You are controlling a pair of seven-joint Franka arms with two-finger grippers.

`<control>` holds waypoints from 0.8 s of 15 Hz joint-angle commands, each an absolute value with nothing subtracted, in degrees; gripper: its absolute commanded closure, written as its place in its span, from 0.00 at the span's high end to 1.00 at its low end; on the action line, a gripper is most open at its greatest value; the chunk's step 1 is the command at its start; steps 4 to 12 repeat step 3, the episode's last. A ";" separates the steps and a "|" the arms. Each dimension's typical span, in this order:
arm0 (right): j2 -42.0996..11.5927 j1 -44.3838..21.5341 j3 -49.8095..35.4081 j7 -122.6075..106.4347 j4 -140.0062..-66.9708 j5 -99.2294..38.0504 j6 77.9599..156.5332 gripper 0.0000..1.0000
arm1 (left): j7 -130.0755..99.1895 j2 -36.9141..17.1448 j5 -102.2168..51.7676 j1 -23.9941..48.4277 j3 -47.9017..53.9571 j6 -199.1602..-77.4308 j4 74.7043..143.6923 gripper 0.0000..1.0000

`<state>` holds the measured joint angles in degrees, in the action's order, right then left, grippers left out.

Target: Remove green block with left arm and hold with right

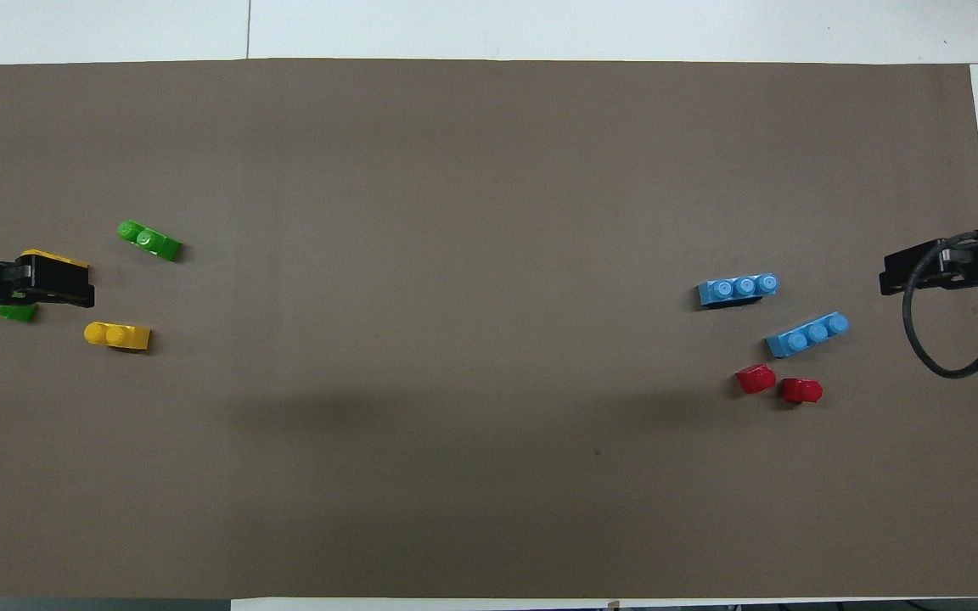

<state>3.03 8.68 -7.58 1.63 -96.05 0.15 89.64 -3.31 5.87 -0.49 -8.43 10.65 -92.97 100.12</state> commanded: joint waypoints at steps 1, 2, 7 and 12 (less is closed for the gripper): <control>2.99 9.05 -8.00 2.37 -95.54 1.58 88.51 1.00 | -2.46 6.86 -1.41 -8.09 10.37 -92.72 100.55 1.00; 2.99 9.05 -8.00 2.37 -95.54 1.58 88.51 1.00 | -2.46 6.86 -1.41 -8.09 10.37 -92.81 100.55 1.00; 2.99 9.05 -8.00 2.37 -95.54 1.58 88.51 1.00 | -2.46 6.86 -1.41 -8.09 10.37 -92.73 100.55 1.00; 2.99 9.05 -8.00 2.37 -95.54 1.58 88.51 1.00 | -2.46 6.86 -1.41 -8.09 10.37 -92.73 100.55 1.00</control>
